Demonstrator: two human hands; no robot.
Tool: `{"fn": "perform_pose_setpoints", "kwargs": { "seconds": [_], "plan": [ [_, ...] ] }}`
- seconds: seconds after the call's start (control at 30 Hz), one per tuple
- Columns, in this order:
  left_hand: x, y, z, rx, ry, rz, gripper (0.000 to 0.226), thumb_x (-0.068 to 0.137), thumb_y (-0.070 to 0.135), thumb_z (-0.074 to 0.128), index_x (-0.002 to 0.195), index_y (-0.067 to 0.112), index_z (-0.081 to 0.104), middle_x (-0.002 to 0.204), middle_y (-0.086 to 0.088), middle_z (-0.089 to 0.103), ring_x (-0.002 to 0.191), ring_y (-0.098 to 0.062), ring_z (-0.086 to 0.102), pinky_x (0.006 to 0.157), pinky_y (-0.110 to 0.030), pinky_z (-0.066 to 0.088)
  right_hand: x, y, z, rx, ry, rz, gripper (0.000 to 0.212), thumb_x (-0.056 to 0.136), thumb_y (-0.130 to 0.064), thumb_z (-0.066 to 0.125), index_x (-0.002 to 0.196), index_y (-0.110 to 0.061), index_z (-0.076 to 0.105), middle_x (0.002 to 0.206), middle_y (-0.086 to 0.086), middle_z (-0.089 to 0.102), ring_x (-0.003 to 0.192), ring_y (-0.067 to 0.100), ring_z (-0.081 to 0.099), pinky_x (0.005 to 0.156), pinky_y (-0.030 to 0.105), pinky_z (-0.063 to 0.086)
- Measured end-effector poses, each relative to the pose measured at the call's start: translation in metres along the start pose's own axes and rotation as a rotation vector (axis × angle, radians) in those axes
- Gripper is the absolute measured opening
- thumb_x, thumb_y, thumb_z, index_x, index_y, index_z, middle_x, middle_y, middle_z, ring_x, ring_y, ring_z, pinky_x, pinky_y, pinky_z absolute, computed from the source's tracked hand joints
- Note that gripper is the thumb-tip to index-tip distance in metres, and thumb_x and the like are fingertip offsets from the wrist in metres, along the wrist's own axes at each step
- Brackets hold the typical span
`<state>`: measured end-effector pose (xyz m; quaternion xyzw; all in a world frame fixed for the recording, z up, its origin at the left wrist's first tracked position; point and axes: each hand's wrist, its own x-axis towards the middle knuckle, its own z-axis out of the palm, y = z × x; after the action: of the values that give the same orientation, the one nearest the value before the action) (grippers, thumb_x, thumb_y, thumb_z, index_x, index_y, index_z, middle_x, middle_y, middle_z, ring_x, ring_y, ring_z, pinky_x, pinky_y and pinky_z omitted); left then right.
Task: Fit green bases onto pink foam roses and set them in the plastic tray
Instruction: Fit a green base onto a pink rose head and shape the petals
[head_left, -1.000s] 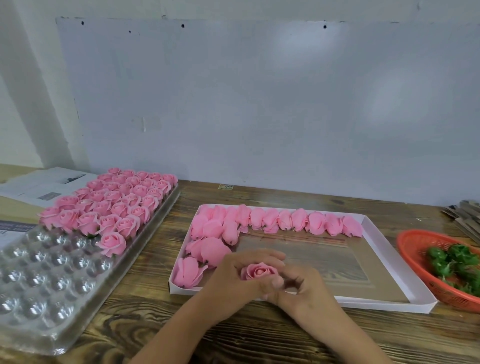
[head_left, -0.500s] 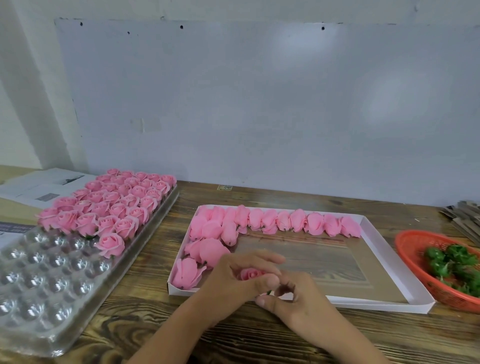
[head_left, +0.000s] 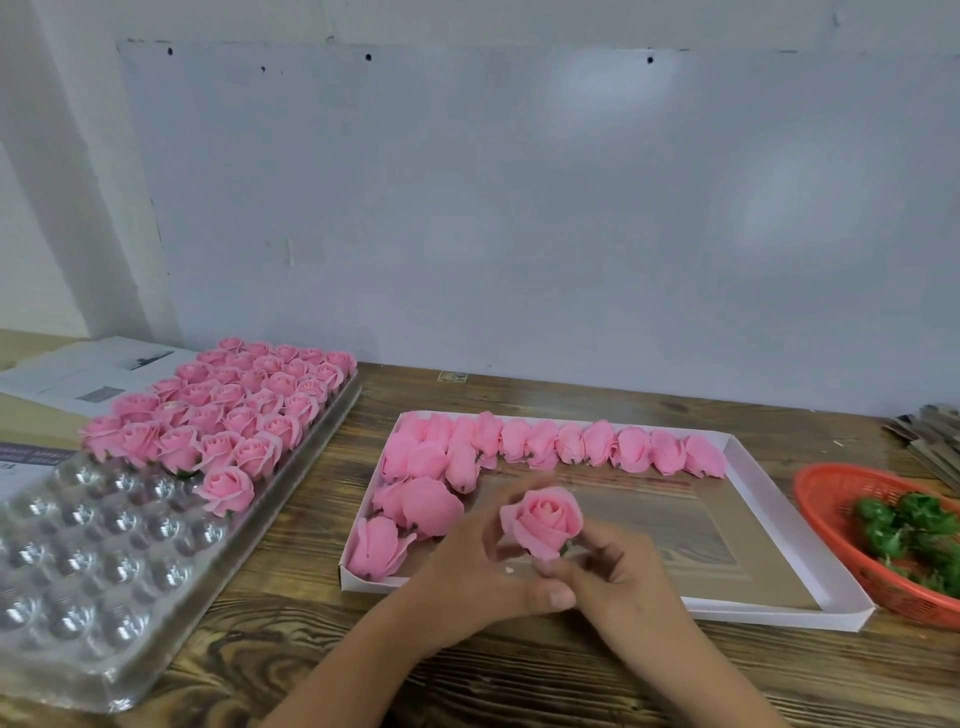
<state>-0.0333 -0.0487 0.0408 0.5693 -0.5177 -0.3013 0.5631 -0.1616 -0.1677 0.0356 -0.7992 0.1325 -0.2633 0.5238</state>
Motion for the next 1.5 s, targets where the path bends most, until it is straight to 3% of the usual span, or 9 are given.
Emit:
{"fn": "perform_pose_setpoints", "kwargs": {
  "seconds": [0.13, 0.3, 0.4, 0.53, 0.7, 0.87, 1.0, 1.23, 1.5],
  "plan": [
    [0.0, 0.0, -0.001, -0.111, 0.119, 0.069, 0.041, 0.085, 0.048, 0.076, 0.124, 0.036, 0.069, 0.131, 0.007, 0.067, 0.125, -0.013, 0.061, 0.098, -0.024, 0.051, 0.0, 0.004, -0.004, -0.163, -0.03, -0.021, 0.039, 0.07, -0.056, 0.067, 0.079, -0.018, 0.07, 0.067, 0.005, 0.062, 0.057, 0.009, 0.049, 0.058, 0.029, 0.044],
    [0.001, -0.001, 0.001, -0.09, 0.106, 0.08, 0.015, 0.09, 0.042, 0.071, 0.102, 0.039, 0.079, 0.124, 0.013, 0.071, 0.127, -0.007, 0.059, 0.098, -0.022, 0.05, -0.002, 0.008, -0.001, -0.299, -0.088, -0.048, 0.015, 0.074, -0.053, 0.067, 0.083, -0.042, 0.069, 0.074, -0.017, 0.065, 0.071, 0.007, 0.057, 0.064, 0.021, 0.047],
    [0.001, -0.001, 0.002, -0.087, 0.087, 0.052, 0.017, 0.088, 0.031, 0.075, 0.104, 0.034, 0.079, 0.126, 0.012, 0.071, 0.123, -0.009, 0.062, 0.099, -0.018, 0.048, -0.004, 0.003, 0.0, -0.29, -0.09, -0.05, 0.007, 0.072, -0.055, 0.066, 0.078, -0.057, 0.064, 0.072, -0.025, 0.064, 0.071, 0.001, 0.058, 0.061, 0.012, 0.042],
    [0.0, 0.001, 0.002, -0.045, 0.056, 0.018, 0.029, 0.085, 0.024, 0.079, 0.113, 0.032, 0.075, 0.127, 0.013, 0.07, 0.119, -0.009, 0.065, 0.096, -0.021, 0.051, -0.006, 0.0, 0.001, -0.163, -0.108, -0.005, 0.028, 0.076, -0.049, 0.064, 0.098, -0.036, 0.074, 0.089, -0.004, 0.074, 0.085, 0.018, 0.066, 0.077, 0.041, 0.054],
    [0.001, 0.004, 0.001, -0.046, 0.03, 0.047, 0.051, 0.08, 0.027, 0.084, 0.123, 0.046, 0.063, 0.123, 0.007, 0.069, 0.117, -0.011, 0.064, 0.096, -0.02, 0.05, -0.001, -0.001, 0.0, -0.038, 0.043, 0.024, 0.024, 0.074, -0.023, 0.073, 0.096, -0.034, 0.076, 0.087, 0.006, 0.075, 0.072, 0.024, 0.063, 0.073, 0.051, 0.051],
    [0.004, -0.002, 0.004, -0.012, 0.109, 0.021, 0.032, 0.086, 0.036, 0.078, 0.118, 0.038, 0.07, 0.119, 0.006, 0.073, 0.116, -0.014, 0.066, 0.096, -0.031, 0.053, 0.001, 0.002, 0.0, -0.086, 0.146, 0.034, 0.027, 0.065, -0.047, 0.078, 0.091, -0.045, 0.071, 0.075, -0.006, 0.069, 0.061, 0.006, 0.056, 0.057, 0.019, 0.046],
    [0.005, -0.003, 0.003, -0.024, 0.138, 0.032, 0.032, 0.088, 0.036, 0.077, 0.119, 0.035, 0.07, 0.118, 0.004, 0.073, 0.114, -0.016, 0.067, 0.095, -0.033, 0.055, 0.002, 0.007, 0.001, -0.138, 0.165, 0.059, 0.039, 0.057, -0.063, 0.071, 0.09, -0.042, 0.069, 0.069, -0.003, 0.062, 0.058, 0.002, 0.05, 0.054, 0.016, 0.041],
    [0.006, -0.007, 0.005, 0.036, 0.183, 0.015, 0.046, 0.077, 0.036, 0.083, 0.118, 0.047, 0.066, 0.119, 0.012, 0.072, 0.113, -0.008, 0.067, 0.096, -0.032, 0.056, 0.002, 0.011, 0.002, -0.189, 0.204, 0.079, 0.037, 0.055, -0.057, 0.067, 0.09, -0.043, 0.065, 0.075, 0.004, 0.065, 0.061, 0.011, 0.053, 0.058, 0.028, 0.046],
    [0.007, -0.005, 0.002, -0.092, 0.288, 0.023, 0.041, 0.076, 0.037, 0.082, 0.114, 0.047, 0.07, 0.115, 0.01, 0.075, 0.109, -0.008, 0.069, 0.09, -0.016, 0.053, 0.001, 0.002, 0.0, 0.08, 0.071, 0.021, 0.038, 0.081, -0.028, 0.062, 0.11, -0.052, 0.065, 0.095, -0.013, 0.074, 0.079, 0.0, 0.064, 0.063, 0.015, 0.049]
  ]
}}
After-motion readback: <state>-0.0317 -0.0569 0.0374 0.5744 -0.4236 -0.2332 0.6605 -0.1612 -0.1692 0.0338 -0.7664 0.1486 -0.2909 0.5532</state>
